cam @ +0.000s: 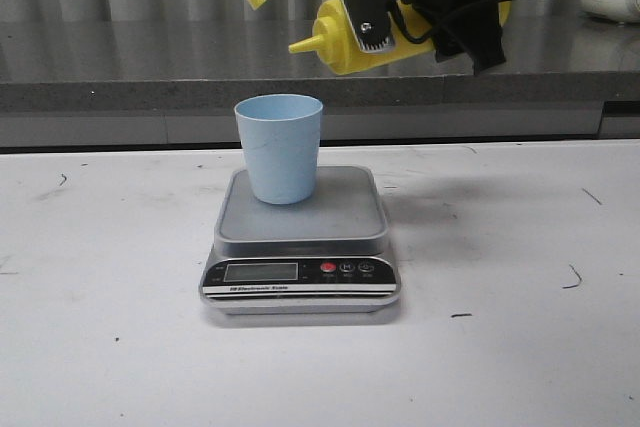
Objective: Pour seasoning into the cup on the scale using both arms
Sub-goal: 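Lift the yellow bottle and tilt its nozzle toward the cup, then bring the bottle upright and lower it onto the table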
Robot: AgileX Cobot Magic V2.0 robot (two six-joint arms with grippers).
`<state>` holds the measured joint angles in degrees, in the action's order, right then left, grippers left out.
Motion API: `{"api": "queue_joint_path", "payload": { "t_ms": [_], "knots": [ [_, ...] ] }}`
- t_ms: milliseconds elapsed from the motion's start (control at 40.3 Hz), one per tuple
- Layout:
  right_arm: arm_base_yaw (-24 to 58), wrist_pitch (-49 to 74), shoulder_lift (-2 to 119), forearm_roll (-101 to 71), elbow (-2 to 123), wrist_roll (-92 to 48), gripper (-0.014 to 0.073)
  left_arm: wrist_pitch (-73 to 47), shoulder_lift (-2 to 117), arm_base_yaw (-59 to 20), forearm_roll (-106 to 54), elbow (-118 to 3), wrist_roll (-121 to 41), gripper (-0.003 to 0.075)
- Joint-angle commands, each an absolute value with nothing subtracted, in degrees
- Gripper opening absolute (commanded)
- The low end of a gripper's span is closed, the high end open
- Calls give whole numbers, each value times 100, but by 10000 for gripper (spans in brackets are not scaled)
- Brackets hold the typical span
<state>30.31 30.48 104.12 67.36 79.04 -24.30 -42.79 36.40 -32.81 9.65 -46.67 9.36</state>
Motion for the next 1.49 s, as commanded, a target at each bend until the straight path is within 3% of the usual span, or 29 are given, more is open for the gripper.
{"api": "queue_joint_path", "payload": {
  "t_ms": [0,248,645,993,1191,1465],
  "knots": [
    [3036,3014,10105,7151,8145,-2413,300,-3838,3639,-3311,956,-4813,946,421],
    [3036,3003,10111,7000,8145,-2097,300,-3838,3639,-3311,956,-4813,946,421],
    [3036,3339,10000,6505,8140,503,300,-3838,3639,-3311,956,-4813,946,421],
    [2885,2776,9295,4808,7770,682,300,-3838,3639,-3311,956,-4813,946,421],
    [2271,1440,8937,3821,6836,773,300,-3838,3639,-3311,956,-4813,946,421],
    [1383,-1693,8747,2694,5067,778,300,-3838,3639,-3311,956,-4813,946,421]
  ]
}}
